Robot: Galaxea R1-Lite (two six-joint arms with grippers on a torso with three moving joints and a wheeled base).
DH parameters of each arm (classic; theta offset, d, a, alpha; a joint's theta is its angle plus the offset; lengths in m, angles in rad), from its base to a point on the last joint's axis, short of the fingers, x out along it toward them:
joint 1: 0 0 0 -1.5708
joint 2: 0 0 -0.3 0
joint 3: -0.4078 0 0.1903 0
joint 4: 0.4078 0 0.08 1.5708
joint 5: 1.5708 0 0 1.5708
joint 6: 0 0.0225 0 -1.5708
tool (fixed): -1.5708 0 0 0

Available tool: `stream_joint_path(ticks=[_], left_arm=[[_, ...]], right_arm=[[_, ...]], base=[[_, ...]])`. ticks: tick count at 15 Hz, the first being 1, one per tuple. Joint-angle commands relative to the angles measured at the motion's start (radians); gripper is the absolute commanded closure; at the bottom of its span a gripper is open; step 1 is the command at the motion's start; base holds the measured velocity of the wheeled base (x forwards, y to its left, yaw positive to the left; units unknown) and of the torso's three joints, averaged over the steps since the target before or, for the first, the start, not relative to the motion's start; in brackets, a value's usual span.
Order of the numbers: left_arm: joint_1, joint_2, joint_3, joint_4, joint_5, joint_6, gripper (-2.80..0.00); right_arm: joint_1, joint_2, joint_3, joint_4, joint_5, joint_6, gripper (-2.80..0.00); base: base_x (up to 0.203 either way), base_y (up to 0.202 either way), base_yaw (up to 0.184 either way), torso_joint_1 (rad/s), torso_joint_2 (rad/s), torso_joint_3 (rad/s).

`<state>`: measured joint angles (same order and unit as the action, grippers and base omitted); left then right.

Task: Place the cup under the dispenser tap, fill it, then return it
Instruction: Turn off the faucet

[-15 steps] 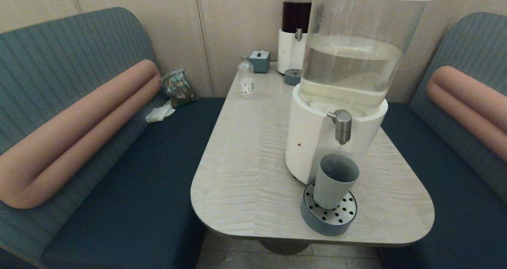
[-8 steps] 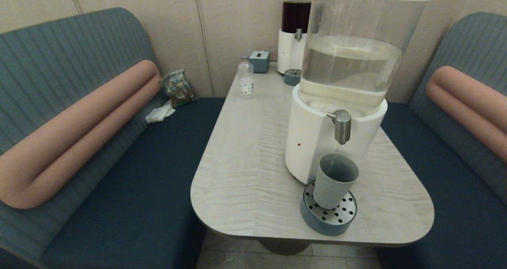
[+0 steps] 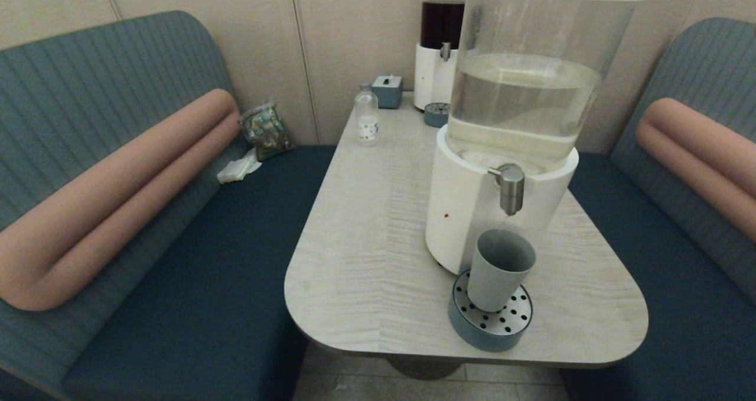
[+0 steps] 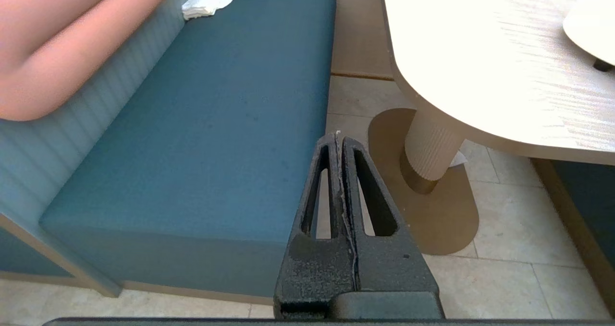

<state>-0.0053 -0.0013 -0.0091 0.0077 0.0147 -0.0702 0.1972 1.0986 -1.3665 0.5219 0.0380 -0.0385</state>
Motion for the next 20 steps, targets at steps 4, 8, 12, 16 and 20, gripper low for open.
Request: stream_joint_path(ticks=[4, 8, 12, 16, 20], left_arm=[[0.000, 0.001, 0.000, 0.000, 0.001, 0.000, 0.00], [-0.001, 0.001, 0.000, 0.000, 0.001, 0.000, 0.00], [-0.001, 0.000, 0.000, 0.000, 0.001, 0.000, 0.00], [-0.001, 0.000, 0.000, 0.000, 0.001, 0.000, 0.00], [-0.001, 0.001, 0.000, 0.000, 0.001, 0.000, 0.00]], right_arm=[[0.177, 0.357, -0.292, 0.055, -0.214, 0.010, 0.00], [0.343, 0.525, -0.574, 0.245, -0.447, 0.061, 0.00], [0.431, 0.551, -0.580, 0.295, -0.413, 0.072, 0.00], [0.506, 0.556, -0.579, 0.302, -0.366, 0.086, 0.00], [0.516, 0.588, -0.576, 0.310, -0.307, 0.092, 0.00]], base=[[0.000, 0.000, 0.000, 0.000, 0.00, 0.000], [0.000, 0.000, 0.000, 0.000, 0.00, 0.000], [0.000, 0.000, 0.000, 0.000, 0.00, 0.000], [0.000, 0.000, 0.000, 0.000, 0.00, 0.000], [0.000, 0.000, 0.000, 0.000, 0.00, 0.000]])
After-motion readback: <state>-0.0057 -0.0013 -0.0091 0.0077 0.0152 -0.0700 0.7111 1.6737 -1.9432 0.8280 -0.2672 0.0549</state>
